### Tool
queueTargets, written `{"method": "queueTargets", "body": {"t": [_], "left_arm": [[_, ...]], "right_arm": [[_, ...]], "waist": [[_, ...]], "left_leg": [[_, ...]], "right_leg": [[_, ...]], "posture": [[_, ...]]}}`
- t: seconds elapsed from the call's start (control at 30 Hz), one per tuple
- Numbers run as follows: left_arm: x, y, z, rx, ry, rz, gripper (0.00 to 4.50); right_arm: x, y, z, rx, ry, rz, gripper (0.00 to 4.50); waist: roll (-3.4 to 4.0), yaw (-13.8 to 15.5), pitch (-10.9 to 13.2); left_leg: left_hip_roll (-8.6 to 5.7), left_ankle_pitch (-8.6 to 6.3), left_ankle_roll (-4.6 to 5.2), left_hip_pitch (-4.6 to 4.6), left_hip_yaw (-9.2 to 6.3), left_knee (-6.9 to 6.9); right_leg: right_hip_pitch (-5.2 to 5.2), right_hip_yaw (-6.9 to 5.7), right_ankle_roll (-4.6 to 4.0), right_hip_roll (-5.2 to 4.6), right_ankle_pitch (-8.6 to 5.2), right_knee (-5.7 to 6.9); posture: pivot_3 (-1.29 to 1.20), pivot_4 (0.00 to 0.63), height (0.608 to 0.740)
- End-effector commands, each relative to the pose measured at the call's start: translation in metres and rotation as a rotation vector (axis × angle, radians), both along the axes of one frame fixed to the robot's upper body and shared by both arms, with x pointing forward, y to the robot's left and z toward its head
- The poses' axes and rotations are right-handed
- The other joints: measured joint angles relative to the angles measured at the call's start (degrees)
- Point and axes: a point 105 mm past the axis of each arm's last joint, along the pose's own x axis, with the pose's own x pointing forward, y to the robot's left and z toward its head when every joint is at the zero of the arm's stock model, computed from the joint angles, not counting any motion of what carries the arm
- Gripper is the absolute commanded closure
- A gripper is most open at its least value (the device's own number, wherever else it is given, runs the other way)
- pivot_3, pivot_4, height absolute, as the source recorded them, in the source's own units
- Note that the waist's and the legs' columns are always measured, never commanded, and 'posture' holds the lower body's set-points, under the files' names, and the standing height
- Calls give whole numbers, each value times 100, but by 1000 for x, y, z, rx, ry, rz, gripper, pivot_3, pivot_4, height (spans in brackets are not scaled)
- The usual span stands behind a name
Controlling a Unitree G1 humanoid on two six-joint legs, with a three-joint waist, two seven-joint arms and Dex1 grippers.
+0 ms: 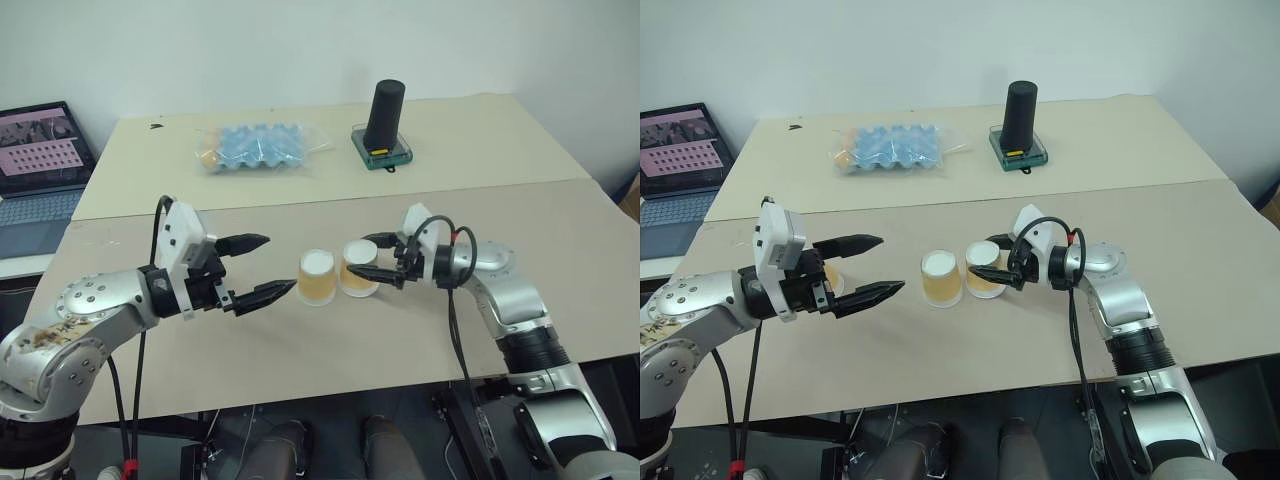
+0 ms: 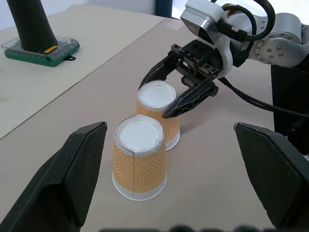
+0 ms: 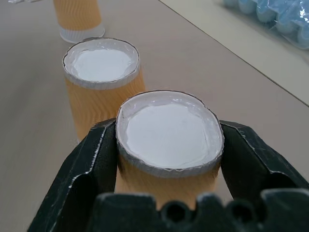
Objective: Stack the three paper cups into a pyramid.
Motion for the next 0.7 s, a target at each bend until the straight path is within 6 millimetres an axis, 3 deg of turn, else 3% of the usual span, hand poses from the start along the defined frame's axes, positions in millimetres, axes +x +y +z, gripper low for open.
{"method": "queueTargets", "body": {"t": [0.03,0.23,0.4,0.7], "left_arm": [[-3,0,10,8,-41,-7,0],[-3,-1,10,4,-40,-12,0],[-3,-1,9,3,-38,-13,0],[-2,-1,8,3,-35,-12,0]], "right_arm": [[0,1,17,11,-62,9,47],[-2,-9,18,0,-63,-1,47],[-3,-32,21,-6,-61,-50,47],[-21,-53,37,16,-64,-65,47]], "waist": [[0,0,0],[0,4,0],[0,7,0],[0,5,0]], "left_leg": [[0,0,0,0,0,0],[0,0,0,0,0,0],[0,0,0,0,0,0],[2,-3,4,-1,1,0]], "right_leg": [[0,0,0,0,0,0],[0,0,0,0,0,0],[0,0,0,0,0,-1],[1,1,0,0,0,-1]], "posture": [[0,150,728],[0,150,728],[0,150,728],[0,150,728]]}}
